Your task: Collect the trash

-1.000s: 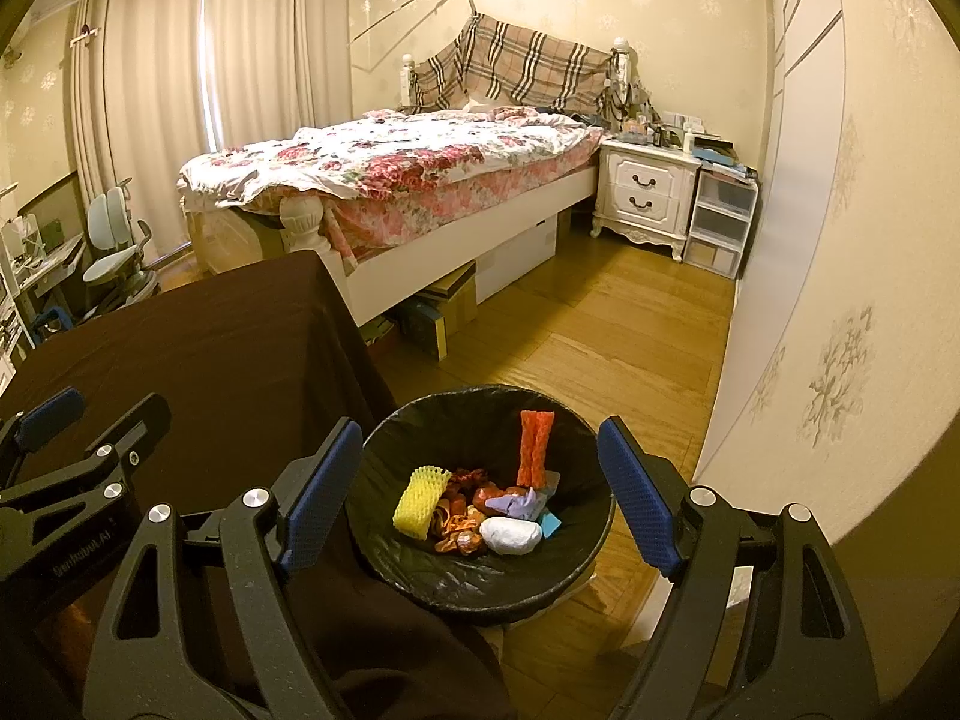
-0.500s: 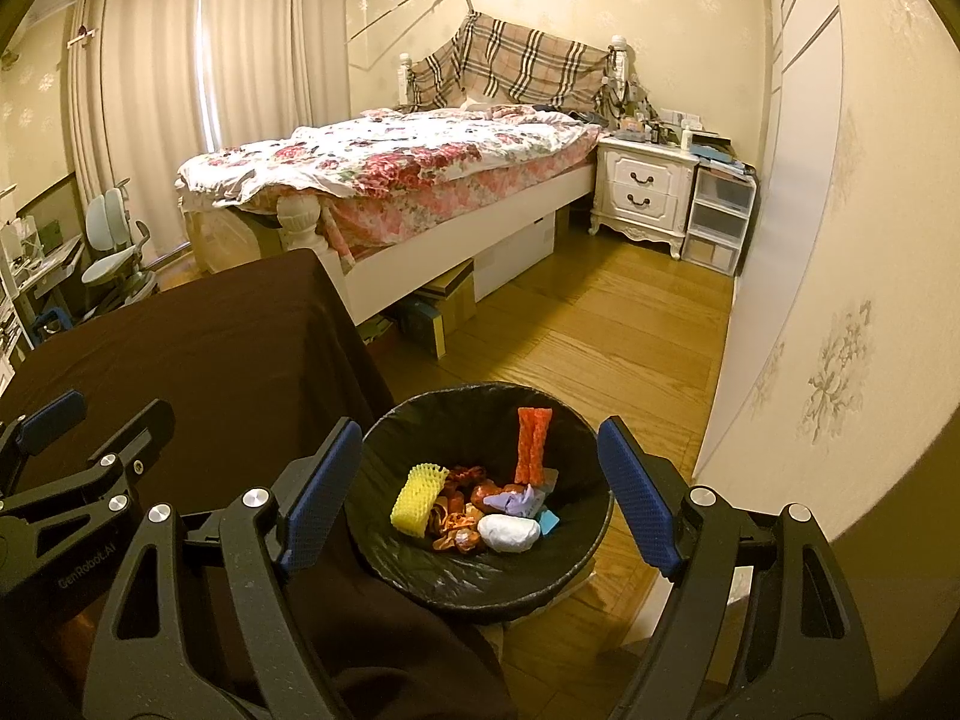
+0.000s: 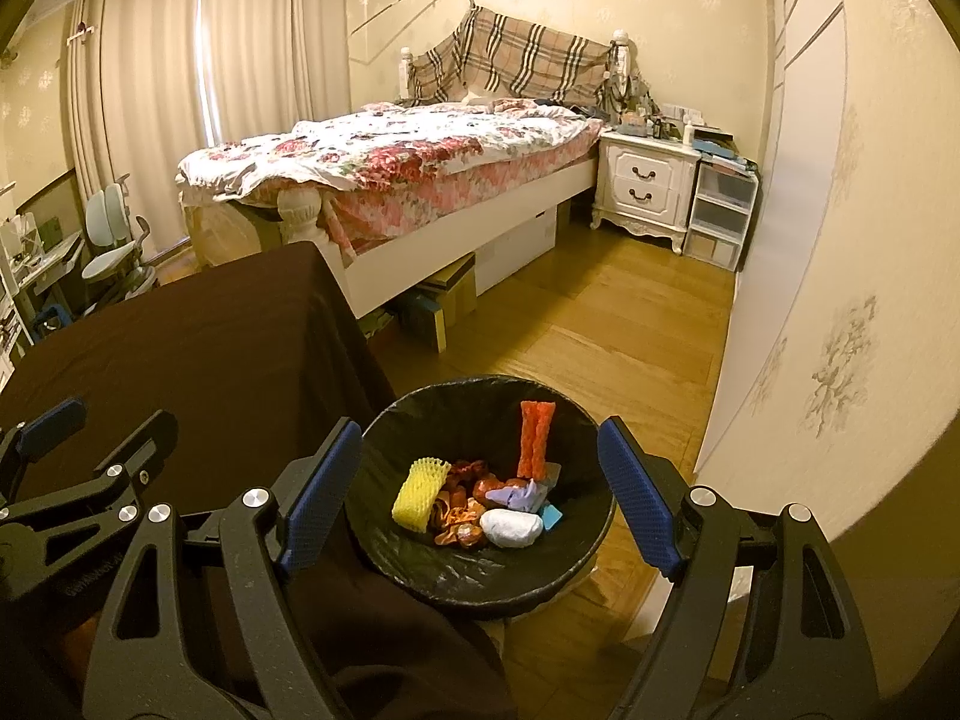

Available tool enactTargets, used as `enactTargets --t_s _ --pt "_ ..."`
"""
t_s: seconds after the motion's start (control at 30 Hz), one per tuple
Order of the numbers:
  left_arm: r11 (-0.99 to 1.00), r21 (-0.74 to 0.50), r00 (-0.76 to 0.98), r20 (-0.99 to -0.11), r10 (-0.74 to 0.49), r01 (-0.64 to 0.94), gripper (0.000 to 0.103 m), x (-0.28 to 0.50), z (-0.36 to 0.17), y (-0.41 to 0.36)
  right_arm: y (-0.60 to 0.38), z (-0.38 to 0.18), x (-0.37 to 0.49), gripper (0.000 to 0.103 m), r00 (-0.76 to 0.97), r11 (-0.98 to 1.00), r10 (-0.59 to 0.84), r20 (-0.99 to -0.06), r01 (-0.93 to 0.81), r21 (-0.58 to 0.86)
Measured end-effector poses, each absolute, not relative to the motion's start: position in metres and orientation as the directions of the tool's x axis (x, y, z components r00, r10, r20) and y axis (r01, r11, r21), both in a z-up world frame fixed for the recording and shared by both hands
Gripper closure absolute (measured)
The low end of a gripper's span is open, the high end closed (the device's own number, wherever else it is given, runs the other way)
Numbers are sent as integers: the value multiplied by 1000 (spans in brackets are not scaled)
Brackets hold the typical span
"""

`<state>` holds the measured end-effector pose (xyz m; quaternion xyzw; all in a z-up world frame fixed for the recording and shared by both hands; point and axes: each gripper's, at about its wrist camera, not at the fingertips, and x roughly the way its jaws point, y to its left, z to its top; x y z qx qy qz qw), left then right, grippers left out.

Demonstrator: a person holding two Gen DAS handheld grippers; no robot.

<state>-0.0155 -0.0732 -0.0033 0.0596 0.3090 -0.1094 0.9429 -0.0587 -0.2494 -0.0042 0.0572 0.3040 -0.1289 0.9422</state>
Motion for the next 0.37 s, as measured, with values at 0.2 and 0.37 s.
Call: enactTargets --t_s 0.2,0.37 --pt "980 16 759 -635 -142 196 13 1 -10 -54 -234 -16 -47 23 772 969 -177 -610 244 27" --pt "994 1 718 -692 -78 110 13 29 -24 -12 -199 -21 -13 13 757 987 -109 -644 161 23"
